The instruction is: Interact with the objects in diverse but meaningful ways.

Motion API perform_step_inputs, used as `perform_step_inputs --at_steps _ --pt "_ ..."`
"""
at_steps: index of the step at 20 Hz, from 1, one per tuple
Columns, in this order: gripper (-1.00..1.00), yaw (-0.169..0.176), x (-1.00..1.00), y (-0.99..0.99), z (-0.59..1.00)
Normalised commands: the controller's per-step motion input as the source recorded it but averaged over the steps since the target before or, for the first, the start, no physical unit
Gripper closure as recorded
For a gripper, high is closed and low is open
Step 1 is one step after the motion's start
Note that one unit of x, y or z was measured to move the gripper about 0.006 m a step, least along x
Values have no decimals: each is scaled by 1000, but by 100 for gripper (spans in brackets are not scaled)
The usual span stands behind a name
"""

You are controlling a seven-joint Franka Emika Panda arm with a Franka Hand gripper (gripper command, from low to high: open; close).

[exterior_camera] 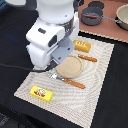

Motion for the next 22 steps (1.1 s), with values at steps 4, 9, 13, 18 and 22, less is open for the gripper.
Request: perform_step_inputs --at_steps 4,9,13,18,22 --pt "-100 28 -229 -790 -293" --pt "-100 32 -205 -742 -273" --pt "-100 63 -58 -559 -200" --pt "-100 117 203 -118 -13" --pt "-100 100 161 -161 -39"
